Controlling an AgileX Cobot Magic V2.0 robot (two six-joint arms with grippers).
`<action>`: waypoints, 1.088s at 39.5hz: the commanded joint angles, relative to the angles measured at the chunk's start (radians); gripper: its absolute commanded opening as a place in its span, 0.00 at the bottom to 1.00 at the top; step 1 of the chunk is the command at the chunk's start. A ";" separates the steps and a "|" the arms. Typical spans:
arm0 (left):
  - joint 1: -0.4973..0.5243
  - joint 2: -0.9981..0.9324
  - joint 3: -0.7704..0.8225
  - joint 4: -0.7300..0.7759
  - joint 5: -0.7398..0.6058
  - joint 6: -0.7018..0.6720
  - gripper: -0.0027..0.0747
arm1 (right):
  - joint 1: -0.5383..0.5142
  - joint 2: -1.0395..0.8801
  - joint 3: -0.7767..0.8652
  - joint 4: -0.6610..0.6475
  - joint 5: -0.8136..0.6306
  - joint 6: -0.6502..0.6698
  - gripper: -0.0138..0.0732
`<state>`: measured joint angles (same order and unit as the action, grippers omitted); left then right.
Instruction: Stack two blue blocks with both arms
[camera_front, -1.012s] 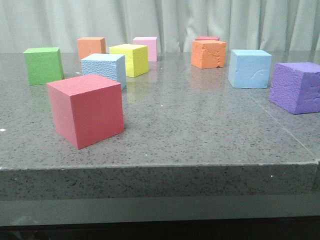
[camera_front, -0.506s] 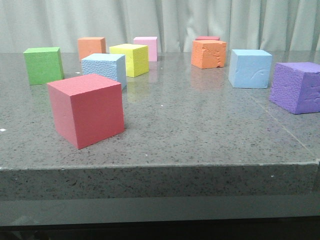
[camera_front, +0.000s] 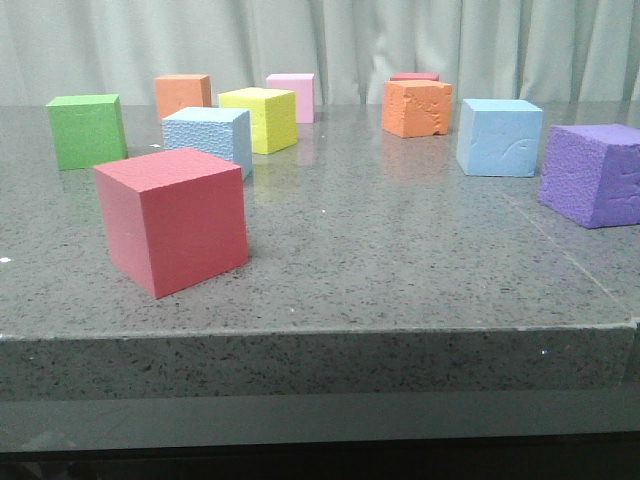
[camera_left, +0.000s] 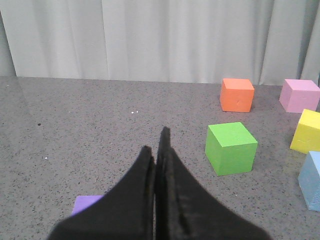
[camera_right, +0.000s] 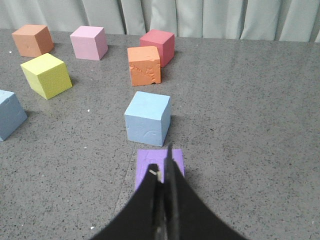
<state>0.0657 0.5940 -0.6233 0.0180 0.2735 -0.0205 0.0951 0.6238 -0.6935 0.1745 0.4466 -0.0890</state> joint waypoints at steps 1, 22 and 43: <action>0.002 0.006 -0.036 -0.004 -0.089 -0.006 0.01 | -0.005 0.006 -0.040 0.003 -0.097 -0.009 0.11; 0.002 0.006 -0.034 -0.004 -0.116 -0.006 0.91 | -0.005 0.006 -0.040 0.003 -0.133 -0.009 0.91; 0.002 0.006 -0.034 -0.004 -0.139 -0.006 0.78 | -0.005 0.141 -0.137 0.058 -0.173 -0.009 0.90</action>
<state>0.0657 0.5940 -0.6233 0.0180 0.2215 -0.0205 0.0951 0.7009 -0.7436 0.2125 0.3458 -0.0890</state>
